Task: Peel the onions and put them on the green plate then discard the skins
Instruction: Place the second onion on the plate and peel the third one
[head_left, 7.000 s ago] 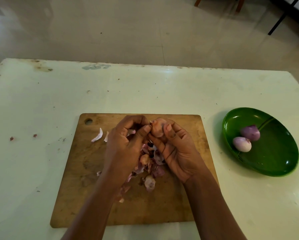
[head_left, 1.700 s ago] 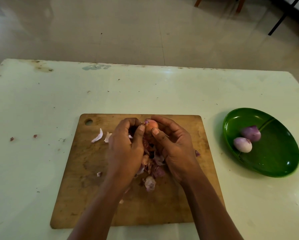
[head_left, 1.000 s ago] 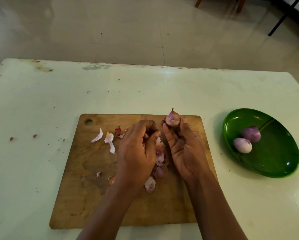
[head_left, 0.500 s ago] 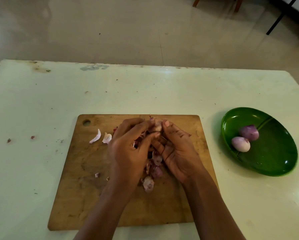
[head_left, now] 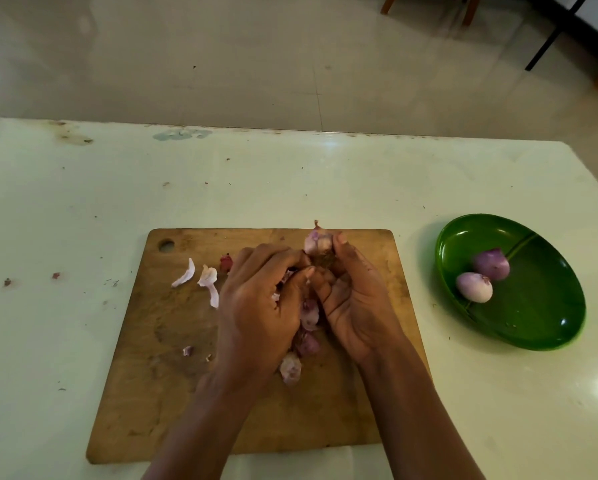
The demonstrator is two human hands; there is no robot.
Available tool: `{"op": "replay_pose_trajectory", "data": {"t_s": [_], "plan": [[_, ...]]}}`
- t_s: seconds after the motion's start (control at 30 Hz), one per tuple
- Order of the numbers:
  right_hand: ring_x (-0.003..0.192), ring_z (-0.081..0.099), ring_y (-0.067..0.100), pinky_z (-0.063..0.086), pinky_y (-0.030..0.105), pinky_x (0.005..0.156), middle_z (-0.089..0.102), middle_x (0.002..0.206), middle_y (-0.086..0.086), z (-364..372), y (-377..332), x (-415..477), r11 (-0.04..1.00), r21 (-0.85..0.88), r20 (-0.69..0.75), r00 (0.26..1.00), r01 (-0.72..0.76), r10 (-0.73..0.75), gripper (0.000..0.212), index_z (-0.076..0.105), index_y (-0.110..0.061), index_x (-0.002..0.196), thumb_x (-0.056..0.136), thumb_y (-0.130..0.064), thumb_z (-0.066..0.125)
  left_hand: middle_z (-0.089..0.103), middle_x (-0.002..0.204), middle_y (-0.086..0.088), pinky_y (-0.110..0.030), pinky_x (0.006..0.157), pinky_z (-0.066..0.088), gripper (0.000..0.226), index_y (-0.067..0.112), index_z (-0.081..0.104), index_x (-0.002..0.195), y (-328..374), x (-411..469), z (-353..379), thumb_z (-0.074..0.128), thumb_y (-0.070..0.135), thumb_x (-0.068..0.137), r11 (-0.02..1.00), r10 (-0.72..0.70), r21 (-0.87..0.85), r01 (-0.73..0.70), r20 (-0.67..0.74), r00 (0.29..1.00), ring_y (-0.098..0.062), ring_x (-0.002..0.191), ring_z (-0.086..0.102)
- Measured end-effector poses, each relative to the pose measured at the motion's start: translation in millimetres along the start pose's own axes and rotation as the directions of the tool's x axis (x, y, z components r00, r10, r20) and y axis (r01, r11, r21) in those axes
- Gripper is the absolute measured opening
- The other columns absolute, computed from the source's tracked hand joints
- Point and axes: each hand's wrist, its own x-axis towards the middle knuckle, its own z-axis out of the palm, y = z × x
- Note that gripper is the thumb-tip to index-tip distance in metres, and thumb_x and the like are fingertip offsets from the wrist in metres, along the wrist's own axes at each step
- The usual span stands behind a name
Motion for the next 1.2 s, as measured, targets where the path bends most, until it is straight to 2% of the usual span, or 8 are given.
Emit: {"op": "replay_pose_trajectory", "data": {"t_s": [0.23,0.33,0.43,0.6,0.77,0.97,1.07,1.2], "plan": [[0.066,0.069,0.016,0.056,0.023,0.056,0.07,0.083,0.012,-0.1,-1.0,-1.1,1.0,-0.01,-0.076,0.997,-0.011,0.01,0.025,0.065,-0.002,0.093,0.077,-0.02,0.061,0.067,0.087,-0.002,-0.027,0.066,0.047,0.027,0.004,0.072,0.088,-0.8,-1.5,-0.8,0.056,0.025,0.089,1.0,-0.003,0.001,0.003,-0.012,1.0,-0.015,0.081,0.057],[0.071,0.07,0.018,0.058,0.026,0.061,0.07,0.09,0.015,-1.4,-0.5,-1.7,0.999,-0.015,-0.052,0.998,-0.048,0.047,0.028,0.062,0.0,0.106,0.086,-0.019,0.057,0.068,0.094,0.0,-0.028,0.068,0.053,0.018,0.011,0.067,0.101,-1.8,-1.6,-0.8,0.062,0.02,0.087,0.998,-0.048,-0.031,0.047,-0.018,0.999,-0.011,0.084,0.062],[0.077,0.07,0.02,0.059,0.026,0.065,0.07,0.094,0.017,-2.4,0.0,-1.9,0.997,-0.006,-0.041,0.996,-0.082,0.082,0.03,0.06,0.005,0.115,0.093,-0.014,0.053,0.067,0.105,0.002,-0.029,0.076,0.056,0.038,0.018,0.058,0.119,-2.1,-0.9,-2.0,0.067,0.019,0.083,0.984,-0.134,-0.117,0.131,-0.017,0.991,-0.011,0.095,0.065],[0.083,0.068,0.02,0.057,0.022,0.065,0.069,0.1,0.019,-5.4,-0.6,-2.3,0.994,-0.008,0.02,0.994,-0.109,0.109,0.033,0.061,0.005,0.112,0.088,-0.015,0.056,0.063,0.109,0.005,-0.036,0.078,0.055,0.04,0.017,0.064,0.115,-3.9,2.9,-4.9,0.073,0.028,0.077,0.982,-0.117,-0.146,0.119,0.024,0.993,-0.013,0.1,0.062],[0.079,0.068,0.016,0.056,0.022,0.068,0.071,0.09,0.013,-6.1,0.3,-2.7,0.992,-0.089,0.084,0.991,-0.093,0.101,0.024,0.069,-0.001,0.097,0.081,-0.016,0.059,0.062,0.102,0.006,-0.03,0.076,0.054,0.033,0.013,0.068,0.102,-2.7,4.3,-7.9,0.074,0.03,0.075,0.983,-0.133,-0.123,0.137,0.04,0.99,-0.009,0.094,0.061],[0.091,0.067,0.021,0.056,0.026,0.078,0.07,0.1,0.016,-10.3,-0.7,-1.8,0.978,-0.19,0.149,0.982,-0.086,0.115,0.034,0.073,-0.004,0.101,0.072,-0.021,0.069,0.062,0.095,0.007,-0.021,0.071,0.054,0.033,0.011,0.066,0.097,-3.1,6.6,-13.7,0.081,0.02,0.069,0.98,-0.134,-0.129,0.15,0.126,0.983,-0.006,0.084,0.061],[0.093,0.068,0.021,0.056,0.026,0.08,0.071,0.1,0.015,-9.0,-1.4,-3.5,0.974,-0.21,0.179,0.975,-0.089,0.128,0.026,0.075,-0.006,0.097,0.079,-0.018,0.061,0.062,0.095,0.007,-0.016,0.073,0.053,0.038,0.009,0.067,0.098,-2.8,7.0,-15.3,0.078,0.026,0.067,0.984,-0.123,-0.108,0.139,0.137,0.983,-0.007,0.083,0.062],[0.09,0.068,0.02,0.056,0.025,0.078,0.072,0.097,0.014,-6.5,-1.7,-4.4,0.969,-0.23,0.195,0.972,-0.085,0.131,0.026,0.076,-0.006,0.095,0.083,-0.014,0.055,0.057,0.094,0.012,-0.007,0.073,0.047,0.037,0.012,0.066,0.099,-3.9,7.7,-16.2,0.075,0.03,0.068,0.992,-0.074,-0.088,0.09,0.169,0.983,-0.003,0.082,0.057]]}}
